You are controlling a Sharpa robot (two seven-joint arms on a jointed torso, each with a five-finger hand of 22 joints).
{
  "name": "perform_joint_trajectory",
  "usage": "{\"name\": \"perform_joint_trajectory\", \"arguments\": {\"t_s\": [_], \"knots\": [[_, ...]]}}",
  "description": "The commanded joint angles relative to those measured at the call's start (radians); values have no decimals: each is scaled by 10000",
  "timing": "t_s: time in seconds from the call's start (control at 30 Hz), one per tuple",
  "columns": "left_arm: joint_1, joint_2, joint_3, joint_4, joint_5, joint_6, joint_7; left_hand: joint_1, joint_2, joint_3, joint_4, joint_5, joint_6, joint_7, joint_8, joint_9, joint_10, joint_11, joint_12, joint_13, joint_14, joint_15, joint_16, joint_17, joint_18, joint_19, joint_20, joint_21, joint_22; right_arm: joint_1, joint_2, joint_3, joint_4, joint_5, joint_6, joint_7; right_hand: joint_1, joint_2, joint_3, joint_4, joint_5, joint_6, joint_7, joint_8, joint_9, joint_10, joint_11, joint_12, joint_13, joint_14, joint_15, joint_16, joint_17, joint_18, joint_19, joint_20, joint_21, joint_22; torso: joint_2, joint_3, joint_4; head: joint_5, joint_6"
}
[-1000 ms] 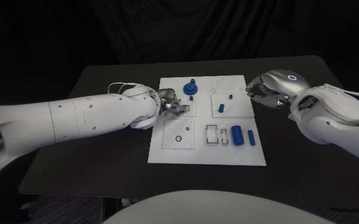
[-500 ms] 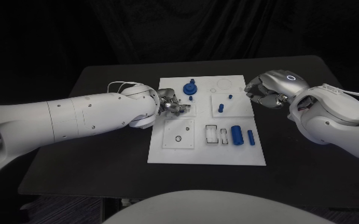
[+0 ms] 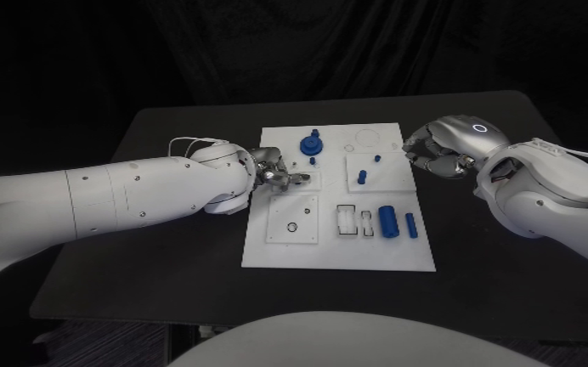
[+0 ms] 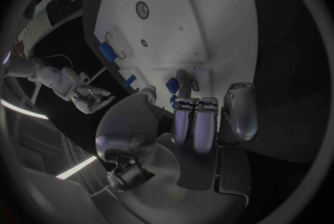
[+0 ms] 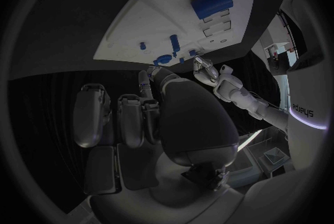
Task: Assemble the parts on the task board
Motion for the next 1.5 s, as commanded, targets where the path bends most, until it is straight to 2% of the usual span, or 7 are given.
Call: {"name": "perform_joint_trajectory", "arguments": {"t_s": [0.03, 0.8, 1.2, 1.27, 1.33, 1.4, 1.5], "knots": [[258, -57, 21, -28, -97, 202, 511, 364, 122, -230, -8, 168, -258, -11, 302, 472, 1059, -74, 34, 2632, 1057, -62, 65, 2633, -178, 57, 3, -25, 415, 12, -35, 6, 43, -36, 45, -175, 100, 3, 69, -2, 38, 91, 6, -6, 11, 774, -18, -26, 2351, 757, -5, -29, 1583, 40, 43, -9, -25, 1841, 2, -13, 5, -4, 3], [862, -177, 21, -689, 1892, 3557, 1383, 3718, 692, -553, -121, 1715, -853, 67, 11, 508, 1059, 9, 34, 2632, 1057, 34, 65, 2633, -165, -80, 92, -211, 572, 13, -61, 6, -81, -36, 23, -162, 98, 4, 72, -2, 40, 94, 7, -8, 12, 773, -19, -27, 2349, 757, -8, -30, 1582, 41, 41, -13, -32, 1839, -6, -7, 8, 9, 3], [933, -293, 20, -771, 955, 2651, 2125, 5239, 528, 101, -444, 2176, -945, 39, -255, 143, 1059, -24, 34, 2632, 1057, 8, 65, 2633, -178, -36, 71, -188, 723, 13, -72, 6, -120, -36, 10, -145, 93, 7, 81, -3, 43, 103, 8, -11, 14, 769, -20, -32, 2344, 756, -11, -37, 1576, 41, 41, -18, -35, 1839, -8, -6, 14, 27, 3], [1001, -349, 20, -716, 182, 2290, 2597, 6119, 372, 816, -865, 368, -1243, 109, -596, -172, 1059, -6, 34, 2632, 1057, 45, 65, 2633, -138, -142, 10, -309, 679, 13, -82, 6, -125, -36, 13, -153, 93, 7, 81, -3, 43, 103, 8, -11, 14, 769, -20, -32, 2344, 756, -11, -37, 1576, 41, 41, -18, -35, 1839, -8, -4, 0, 55, 3], [1090, -427, 20, -632, -612, 1892, 3193, 6328, -173, 1896, -759, -327, -1177, 342, -1035, -986, 1059, 188, 34, 2632, 1057, 198, 65, 2633, -132, -227, 157, -432, 670, 13, -94, 6, -130, -36, 21, -161, 93, 7, 81, -3, 43, 103, 8, -11, 14, 769, -20, -32, 2344, 756, -11, -37, 1576, 41, 41, -18, -35, 1839, -1, -7, 6, 54, 3], [1170, -526, 20, -535, -1321, 1414, 3758, 6434, -578, 2398, -732, -364, -1523, 587, -1454, -1574, 269, 325, -1057, 2104, 744, 346, -192, 2218, -134, -341, 292, -532, 673, 13, -101, 6, -138, -36, 32, -167, 93, 7, 81, -3, 43, 103, 8, -11, 14, 769, -20, -32, 2344, 756, -11, -37, 1576, 41, 41, -18, -35, 1839, -3, -8, 8, 63, 3], [1238, -669, 20, -413, -2177, 780, 4196, 6598, -1087, 3142, -376, -402, -1664, 715, -1844, -2549, -4490, 562, -9317, -2640, -179, 504, -1047, 1060, -207, -234, 539, -345, 951, 13, -96, 6, -154, -36, 50, -173, 93, 7, 81, -3, 43, 103, 8, -11, 14, 769, -20, -32, 2344, 756, -11, -37, 1576, 41, 41, -18, -35, 1839, -3, -7, 5, 82, 3]]}}
